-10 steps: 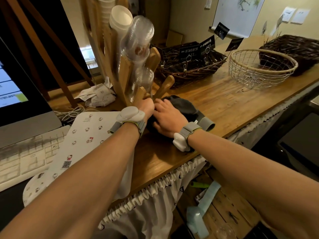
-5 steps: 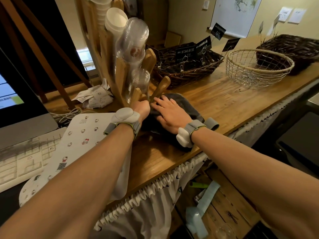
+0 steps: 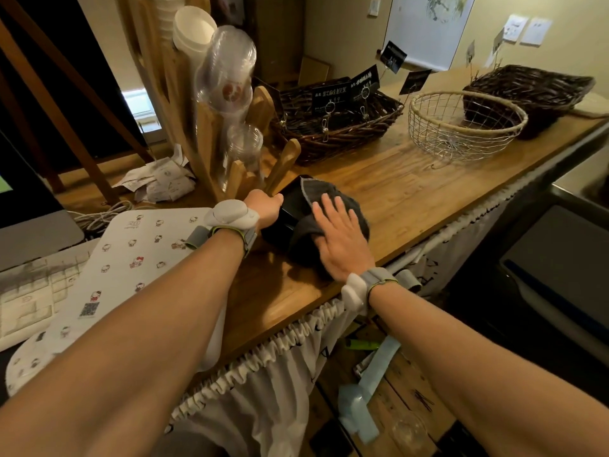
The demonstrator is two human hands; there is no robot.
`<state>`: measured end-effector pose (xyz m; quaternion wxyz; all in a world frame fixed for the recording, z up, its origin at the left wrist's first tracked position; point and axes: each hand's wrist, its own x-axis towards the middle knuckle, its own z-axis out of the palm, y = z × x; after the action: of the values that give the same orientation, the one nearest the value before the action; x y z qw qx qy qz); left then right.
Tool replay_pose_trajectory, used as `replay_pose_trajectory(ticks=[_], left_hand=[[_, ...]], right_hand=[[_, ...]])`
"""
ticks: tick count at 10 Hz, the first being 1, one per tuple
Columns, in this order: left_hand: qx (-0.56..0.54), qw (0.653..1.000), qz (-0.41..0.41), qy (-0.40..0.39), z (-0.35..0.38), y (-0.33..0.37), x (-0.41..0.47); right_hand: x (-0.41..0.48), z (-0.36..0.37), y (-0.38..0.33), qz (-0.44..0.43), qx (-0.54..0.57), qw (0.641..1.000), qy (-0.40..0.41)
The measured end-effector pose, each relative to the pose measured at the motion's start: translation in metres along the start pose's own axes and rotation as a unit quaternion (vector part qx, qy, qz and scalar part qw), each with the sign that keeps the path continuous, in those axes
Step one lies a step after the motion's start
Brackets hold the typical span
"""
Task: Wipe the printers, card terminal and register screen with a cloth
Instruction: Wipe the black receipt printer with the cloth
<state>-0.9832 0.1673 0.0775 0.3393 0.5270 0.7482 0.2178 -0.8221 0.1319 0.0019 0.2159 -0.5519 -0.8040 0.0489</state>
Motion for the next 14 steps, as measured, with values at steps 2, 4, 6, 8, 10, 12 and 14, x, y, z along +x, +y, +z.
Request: replay_pose_trajectory(ticks=[2,4,6,8,10,12,14], left_hand=[[0.016,1.000,-0.002,0.003,-0.001,0.004,-0.001],[0.043,0.999,0.003,0.000,-0.001,0.004,-0.004],[0.051,0.998,0.031,0.020,0.000,0.002,-0.005],[0.040,0.999,0.015,0.001,0.000,0.002,-0.005],[0.049,0.998,0.030,0.007,0.002,0.000,-0.004],[0.069,0.997,0.016,-0.013,0.000,0.000,0.000],[0.114,0.993,-0.004,-0.020,-0.005,0.010,-0.008]], right_hand=[[-0.030,0.018,-0.014,0.193,0.190,0.960,0.077],[-0.001,0.001,0.001,0.335,0.349,0.869,0.101],[-0.009,0.002,-0.019,0.391,0.393,0.825,0.104],[-0.033,0.014,-0.034,0.351,0.375,0.850,0.120],[-0.013,0.010,-0.027,0.387,0.370,0.835,0.131],[-0.042,0.019,-0.002,0.191,0.201,0.960,0.045],[-0.051,0.020,-0.014,0.276,0.300,0.909,0.084]])
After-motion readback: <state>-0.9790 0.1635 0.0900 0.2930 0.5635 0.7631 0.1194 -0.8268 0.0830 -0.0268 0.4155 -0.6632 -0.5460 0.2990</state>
